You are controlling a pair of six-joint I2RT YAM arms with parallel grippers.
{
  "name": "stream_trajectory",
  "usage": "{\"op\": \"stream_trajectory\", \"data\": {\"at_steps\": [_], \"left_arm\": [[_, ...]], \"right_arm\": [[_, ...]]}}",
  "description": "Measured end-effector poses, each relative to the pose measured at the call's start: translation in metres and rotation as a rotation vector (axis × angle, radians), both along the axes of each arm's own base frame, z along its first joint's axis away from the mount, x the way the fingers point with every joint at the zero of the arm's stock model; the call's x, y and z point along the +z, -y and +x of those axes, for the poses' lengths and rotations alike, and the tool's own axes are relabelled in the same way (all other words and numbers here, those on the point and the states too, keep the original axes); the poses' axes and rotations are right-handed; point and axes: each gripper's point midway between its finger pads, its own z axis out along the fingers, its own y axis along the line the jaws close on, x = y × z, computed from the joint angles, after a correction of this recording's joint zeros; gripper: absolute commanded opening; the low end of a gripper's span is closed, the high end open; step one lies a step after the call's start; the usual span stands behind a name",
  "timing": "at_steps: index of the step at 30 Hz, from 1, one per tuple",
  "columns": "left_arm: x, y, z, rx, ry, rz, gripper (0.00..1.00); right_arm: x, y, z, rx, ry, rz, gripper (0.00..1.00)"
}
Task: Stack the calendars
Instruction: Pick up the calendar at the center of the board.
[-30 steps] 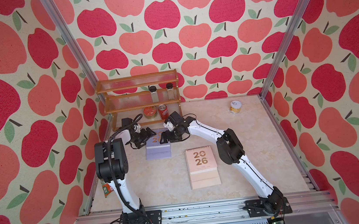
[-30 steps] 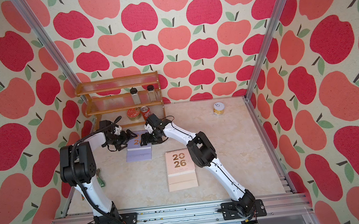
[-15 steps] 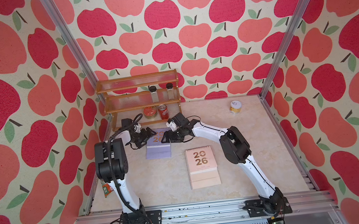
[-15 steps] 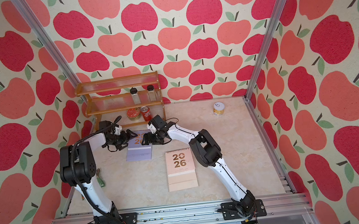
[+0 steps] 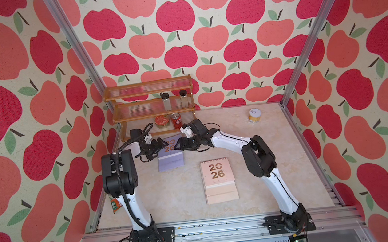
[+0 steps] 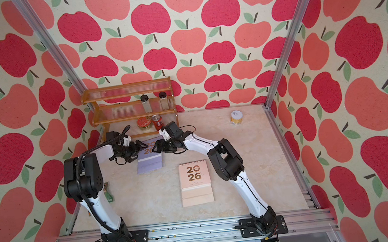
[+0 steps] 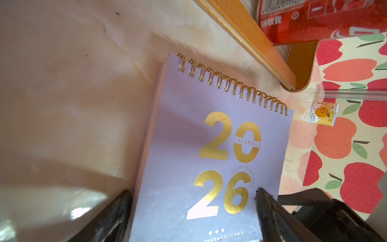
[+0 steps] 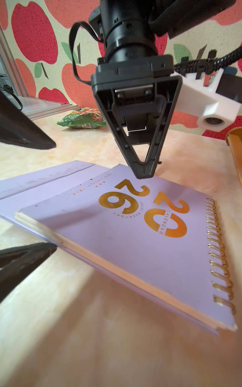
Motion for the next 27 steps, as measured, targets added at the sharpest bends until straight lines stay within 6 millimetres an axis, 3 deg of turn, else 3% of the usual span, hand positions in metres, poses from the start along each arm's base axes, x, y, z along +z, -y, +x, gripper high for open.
{"op": "stream_trajectory", "data": {"at_steps": [10,27], "left_arm": [[0.0004,-0.0002,-0.0002,0.0,0.005,0.001,0.9],[0.0009,-0.0013,-0.0001,0.002,0.024,-0.004,0.89]], "right_arm": [[0.0019,0.0005,0.0049,-0.021,-0.012,0.018,0.55],[0.009,-0.0025,0.0045,-0.028,-0.045,0.047,0.55]]}}
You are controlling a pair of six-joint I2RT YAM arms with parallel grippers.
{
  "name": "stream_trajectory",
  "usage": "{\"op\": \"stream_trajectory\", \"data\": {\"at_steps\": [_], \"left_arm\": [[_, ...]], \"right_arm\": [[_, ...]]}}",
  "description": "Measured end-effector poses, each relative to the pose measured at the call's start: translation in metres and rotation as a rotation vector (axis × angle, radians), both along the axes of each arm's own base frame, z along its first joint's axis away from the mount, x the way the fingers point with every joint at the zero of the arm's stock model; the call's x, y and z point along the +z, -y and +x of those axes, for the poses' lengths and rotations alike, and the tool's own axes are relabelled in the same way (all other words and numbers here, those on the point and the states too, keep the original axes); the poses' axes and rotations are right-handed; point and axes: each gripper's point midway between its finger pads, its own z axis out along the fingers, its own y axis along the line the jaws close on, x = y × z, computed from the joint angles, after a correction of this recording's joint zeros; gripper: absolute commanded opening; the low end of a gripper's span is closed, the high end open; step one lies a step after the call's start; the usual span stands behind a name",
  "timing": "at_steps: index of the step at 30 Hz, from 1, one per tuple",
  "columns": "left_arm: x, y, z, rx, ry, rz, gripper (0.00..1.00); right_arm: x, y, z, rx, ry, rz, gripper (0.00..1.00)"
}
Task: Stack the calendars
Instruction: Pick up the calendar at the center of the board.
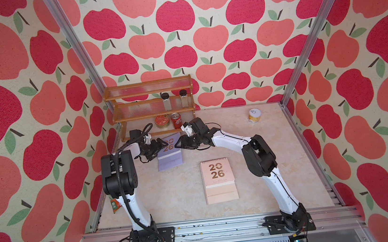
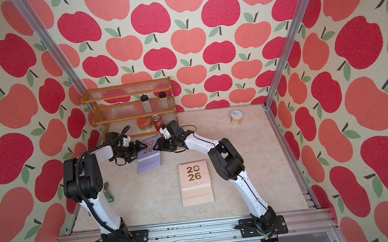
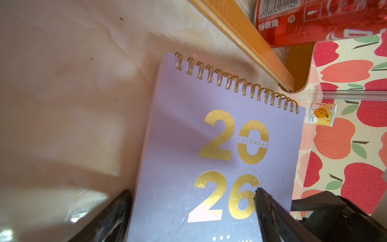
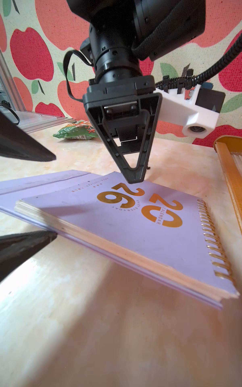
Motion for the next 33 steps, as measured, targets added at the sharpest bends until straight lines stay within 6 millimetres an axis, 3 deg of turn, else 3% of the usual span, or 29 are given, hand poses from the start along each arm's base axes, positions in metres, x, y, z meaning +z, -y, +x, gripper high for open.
{"op": "stream_trajectory", "data": {"at_steps": [14,22,28,33], "left_arm": [[0.002,0.003,-0.009,0.001,0.006,-0.016,0.89],[0.006,0.022,-0.027,-0.032,-0.044,-0.085,0.89],[0.019,0.022,-0.027,-0.034,-0.019,-0.086,0.88],[0.021,0.023,-0.027,-0.035,-0.016,-0.087,0.88]], "right_arm": [[0.003,0.001,0.005,-0.008,0.003,0.006,0.53],[-0.013,0.0,-0.002,0.015,-0.031,-0.005,0.52],[-0.029,0.005,-0.007,0.015,-0.061,-0.023,0.4],[-0.031,0.005,-0.005,0.012,-0.065,-0.004,0.22]]}}
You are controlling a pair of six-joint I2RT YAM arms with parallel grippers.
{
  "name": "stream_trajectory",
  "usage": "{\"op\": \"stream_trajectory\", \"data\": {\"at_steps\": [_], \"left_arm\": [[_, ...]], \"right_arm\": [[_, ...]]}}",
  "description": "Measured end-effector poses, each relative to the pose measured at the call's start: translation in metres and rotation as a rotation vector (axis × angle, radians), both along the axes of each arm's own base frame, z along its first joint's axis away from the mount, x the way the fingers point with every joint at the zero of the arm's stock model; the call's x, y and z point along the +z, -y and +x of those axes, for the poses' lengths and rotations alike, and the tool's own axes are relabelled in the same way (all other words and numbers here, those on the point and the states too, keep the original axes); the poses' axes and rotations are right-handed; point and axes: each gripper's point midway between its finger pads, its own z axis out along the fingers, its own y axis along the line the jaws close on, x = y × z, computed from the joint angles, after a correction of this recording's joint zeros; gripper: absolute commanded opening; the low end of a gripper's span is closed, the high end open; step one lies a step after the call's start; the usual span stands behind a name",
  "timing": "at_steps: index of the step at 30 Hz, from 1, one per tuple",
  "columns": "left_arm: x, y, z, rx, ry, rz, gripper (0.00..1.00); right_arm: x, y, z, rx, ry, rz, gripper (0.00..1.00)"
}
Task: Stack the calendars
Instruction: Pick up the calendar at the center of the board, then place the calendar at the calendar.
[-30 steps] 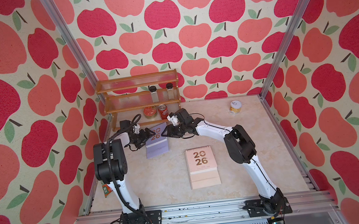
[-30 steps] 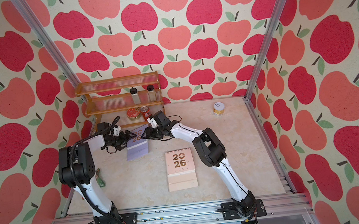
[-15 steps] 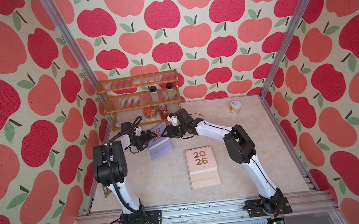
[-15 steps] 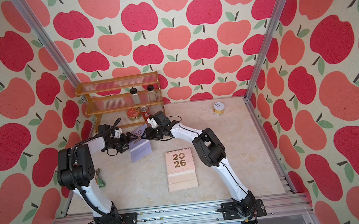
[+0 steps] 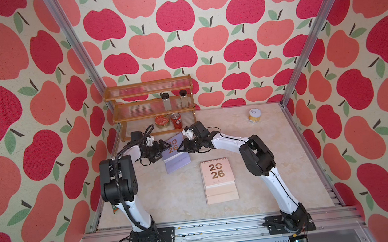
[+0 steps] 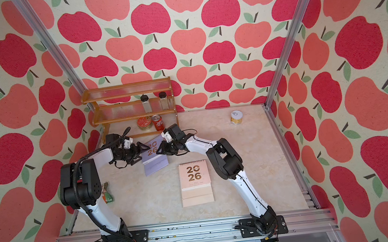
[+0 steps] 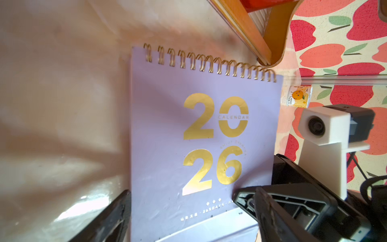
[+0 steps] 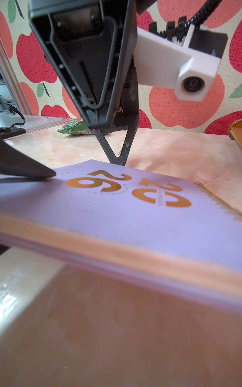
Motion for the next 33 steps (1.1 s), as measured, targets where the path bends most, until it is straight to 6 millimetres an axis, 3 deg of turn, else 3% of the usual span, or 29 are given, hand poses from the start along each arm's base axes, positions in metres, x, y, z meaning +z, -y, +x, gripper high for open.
{"op": "stream_trajectory", "data": {"at_steps": [4,9,14,17,20,24,26,29,33], "left_arm": [[0.0,0.001,-0.001,-0.002,-0.004,-0.005,0.88],[0.007,0.001,-0.001,-0.003,0.012,-0.005,0.89],[0.027,0.0,-0.004,-0.002,0.07,0.006,0.91],[0.048,0.001,-0.006,-0.01,0.136,0.017,0.93],[0.072,0.006,-0.008,-0.033,0.222,0.038,0.95],[0.103,0.02,-0.011,-0.078,0.339,0.063,0.97],[0.115,0.026,-0.013,-0.099,0.384,0.072,0.97],[0.129,0.033,-0.016,-0.124,0.438,0.084,0.99],[0.14,0.039,-0.019,-0.14,0.478,0.095,1.0]], "right_arm": [[0.005,-0.002,0.001,0.004,-0.008,0.042,0.0],[0.011,0.002,0.001,0.001,0.006,0.062,0.0],[0.024,0.018,-0.002,-0.018,0.018,0.057,0.0],[0.047,0.04,-0.007,-0.036,0.042,0.061,0.0],[0.082,0.066,-0.012,-0.053,0.091,0.087,0.0],[0.129,0.107,-0.03,-0.068,0.163,0.146,0.0],[0.142,0.125,-0.043,-0.066,0.181,0.171,0.0],[0.139,0.147,-0.066,-0.051,0.166,0.189,0.0],[0.102,0.173,-0.101,-0.042,0.07,0.161,0.0]]}}
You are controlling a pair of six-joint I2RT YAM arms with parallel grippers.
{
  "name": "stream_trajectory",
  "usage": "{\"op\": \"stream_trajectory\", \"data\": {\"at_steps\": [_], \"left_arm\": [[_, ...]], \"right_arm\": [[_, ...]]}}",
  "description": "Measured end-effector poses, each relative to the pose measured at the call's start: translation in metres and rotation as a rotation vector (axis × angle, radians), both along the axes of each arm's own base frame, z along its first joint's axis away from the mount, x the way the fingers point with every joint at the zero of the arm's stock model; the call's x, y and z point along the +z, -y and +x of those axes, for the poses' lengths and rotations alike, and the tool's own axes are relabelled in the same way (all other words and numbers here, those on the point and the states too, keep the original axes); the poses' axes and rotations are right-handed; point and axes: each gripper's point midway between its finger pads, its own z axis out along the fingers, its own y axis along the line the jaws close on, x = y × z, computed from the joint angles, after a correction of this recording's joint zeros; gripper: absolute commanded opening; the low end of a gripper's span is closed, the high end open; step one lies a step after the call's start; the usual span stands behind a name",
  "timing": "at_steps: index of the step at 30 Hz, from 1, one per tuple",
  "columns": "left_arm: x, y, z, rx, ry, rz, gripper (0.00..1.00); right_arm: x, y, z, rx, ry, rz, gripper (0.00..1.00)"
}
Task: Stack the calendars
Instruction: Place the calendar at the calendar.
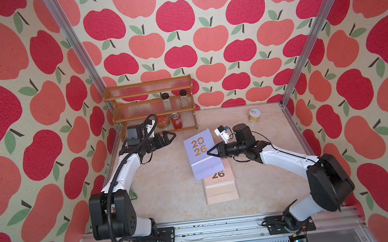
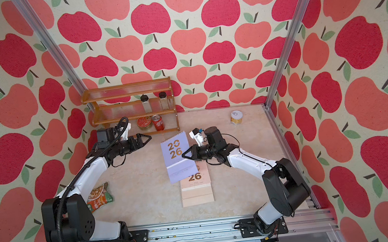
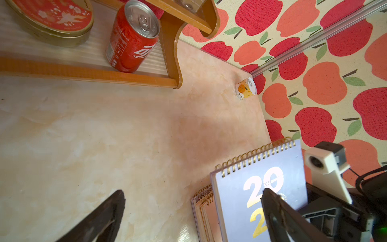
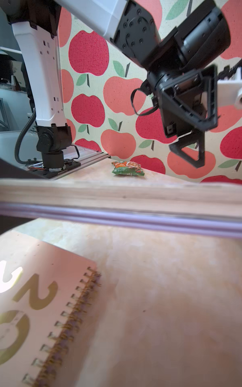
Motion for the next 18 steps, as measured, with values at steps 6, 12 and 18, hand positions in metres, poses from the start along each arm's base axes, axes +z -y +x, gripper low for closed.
{"op": "stream_trajectory", "data": {"at_steps": [6,12,18], "left_arm": [[0.008,0.005,-0.002,-0.021,0.031,0.011,1.0],[0.01,0.008,-0.002,-0.029,0.038,0.012,1.0],[0.017,0.009,-0.004,-0.032,0.057,0.013,1.0]], "right_arm": [[-0.027,0.023,-0.036,0.006,-0.097,-0.017,0.0],[-0.03,0.033,-0.05,-0.01,-0.109,0.016,0.0],[-0.047,0.045,-0.062,-0.03,-0.154,0.005,0.0]]}}
